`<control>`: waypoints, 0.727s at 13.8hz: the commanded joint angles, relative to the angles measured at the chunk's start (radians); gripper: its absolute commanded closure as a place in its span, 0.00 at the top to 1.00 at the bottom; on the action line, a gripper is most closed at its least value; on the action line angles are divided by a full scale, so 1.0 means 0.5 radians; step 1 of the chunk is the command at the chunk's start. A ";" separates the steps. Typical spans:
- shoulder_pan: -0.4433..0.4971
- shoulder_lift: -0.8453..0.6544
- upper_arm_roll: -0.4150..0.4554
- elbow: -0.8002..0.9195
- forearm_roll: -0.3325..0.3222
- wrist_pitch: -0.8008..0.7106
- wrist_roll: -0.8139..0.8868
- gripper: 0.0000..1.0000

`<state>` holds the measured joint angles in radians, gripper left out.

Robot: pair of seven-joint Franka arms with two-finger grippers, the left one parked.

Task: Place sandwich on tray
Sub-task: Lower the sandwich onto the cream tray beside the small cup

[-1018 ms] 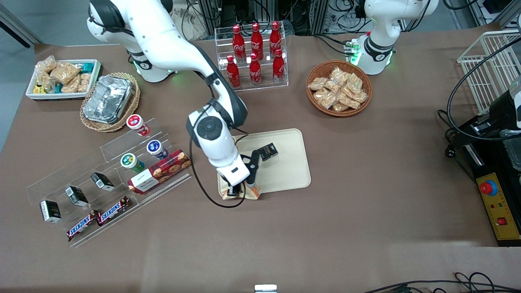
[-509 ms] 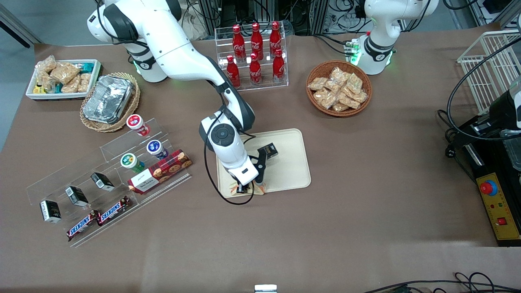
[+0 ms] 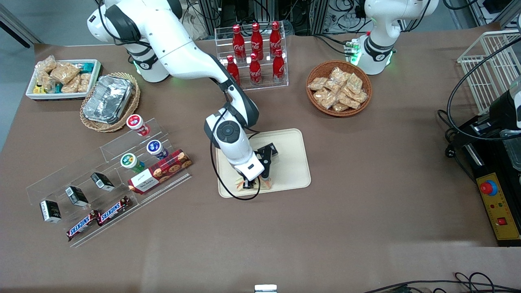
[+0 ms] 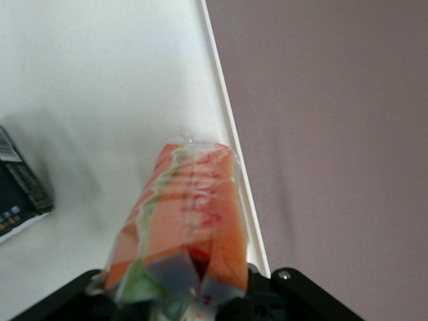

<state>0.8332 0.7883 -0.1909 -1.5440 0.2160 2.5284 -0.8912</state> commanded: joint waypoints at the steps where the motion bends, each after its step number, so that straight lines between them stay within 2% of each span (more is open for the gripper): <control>1: 0.006 0.016 -0.002 0.048 0.068 -0.001 -0.028 0.99; 4: -0.007 -0.009 0.004 0.045 0.071 -0.028 -0.022 0.99; 6: -0.004 -0.085 0.002 0.023 0.123 -0.123 0.049 0.99; 10: -0.095 -0.456 -0.057 0.005 0.114 -0.714 0.416 0.99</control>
<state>0.8191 0.6801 -0.2081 -1.5181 0.2537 2.3248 -0.7589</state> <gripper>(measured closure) 0.009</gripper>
